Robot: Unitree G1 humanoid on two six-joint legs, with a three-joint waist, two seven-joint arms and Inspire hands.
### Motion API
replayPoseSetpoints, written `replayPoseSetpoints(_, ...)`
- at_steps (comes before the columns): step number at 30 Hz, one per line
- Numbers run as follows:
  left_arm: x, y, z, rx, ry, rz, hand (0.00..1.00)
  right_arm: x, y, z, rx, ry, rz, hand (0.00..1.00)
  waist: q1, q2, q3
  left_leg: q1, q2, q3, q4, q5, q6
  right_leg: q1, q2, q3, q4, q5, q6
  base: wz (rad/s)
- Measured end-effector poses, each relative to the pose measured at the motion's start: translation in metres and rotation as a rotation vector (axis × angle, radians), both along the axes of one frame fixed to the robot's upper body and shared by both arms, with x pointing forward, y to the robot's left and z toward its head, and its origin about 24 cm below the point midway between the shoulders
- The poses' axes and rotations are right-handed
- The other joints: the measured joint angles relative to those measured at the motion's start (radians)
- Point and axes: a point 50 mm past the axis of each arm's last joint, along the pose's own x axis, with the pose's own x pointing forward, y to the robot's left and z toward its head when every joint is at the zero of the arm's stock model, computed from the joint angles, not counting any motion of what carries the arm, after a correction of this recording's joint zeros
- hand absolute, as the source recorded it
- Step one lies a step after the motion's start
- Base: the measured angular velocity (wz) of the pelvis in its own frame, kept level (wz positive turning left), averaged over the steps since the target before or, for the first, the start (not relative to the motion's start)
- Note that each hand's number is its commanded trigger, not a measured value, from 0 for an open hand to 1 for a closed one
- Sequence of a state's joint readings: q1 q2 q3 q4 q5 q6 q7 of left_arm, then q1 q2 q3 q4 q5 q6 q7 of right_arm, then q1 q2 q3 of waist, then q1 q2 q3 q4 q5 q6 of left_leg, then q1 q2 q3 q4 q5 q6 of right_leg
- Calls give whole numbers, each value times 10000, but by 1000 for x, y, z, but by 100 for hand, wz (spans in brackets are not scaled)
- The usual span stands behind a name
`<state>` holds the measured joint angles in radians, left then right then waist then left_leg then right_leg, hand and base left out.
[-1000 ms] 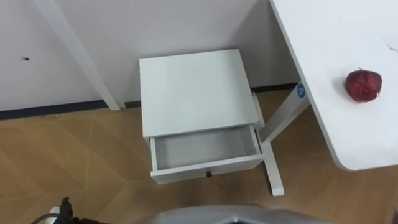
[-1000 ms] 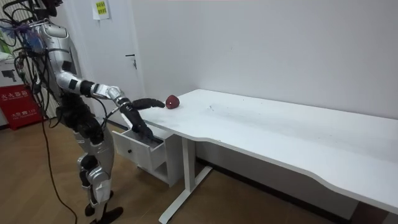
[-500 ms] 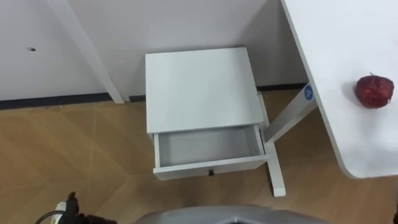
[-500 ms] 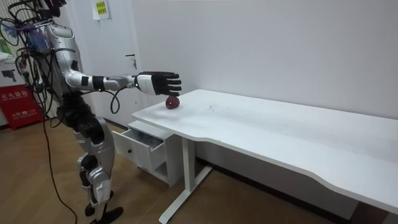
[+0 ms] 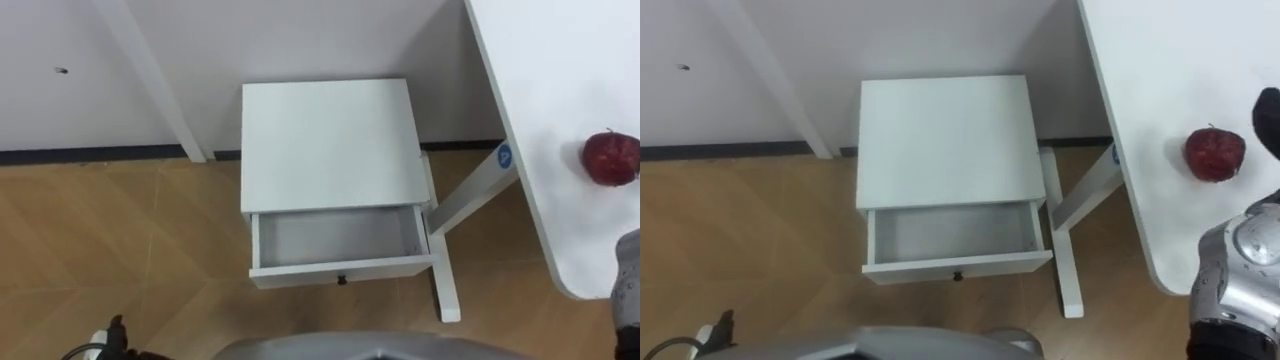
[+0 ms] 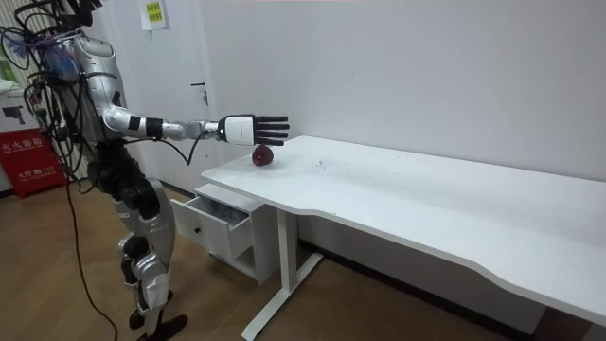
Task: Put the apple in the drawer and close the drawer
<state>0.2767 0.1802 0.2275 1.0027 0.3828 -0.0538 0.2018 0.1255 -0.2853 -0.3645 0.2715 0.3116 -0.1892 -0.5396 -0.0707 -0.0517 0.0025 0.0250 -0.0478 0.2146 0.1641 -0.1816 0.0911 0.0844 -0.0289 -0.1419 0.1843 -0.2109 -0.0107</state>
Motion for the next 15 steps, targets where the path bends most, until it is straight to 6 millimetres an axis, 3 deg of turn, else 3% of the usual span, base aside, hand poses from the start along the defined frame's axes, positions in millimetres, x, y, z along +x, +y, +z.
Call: replayPoseSetpoints(15, -4, 1, 0, -163, 170, -51, 0, -11, 0, -43, 960, 2017, 1069, 0, 195, -124, -43, 56, 0, 18, 39, 2, 2, 70, -18, 16, 4, 0, 0, 0)
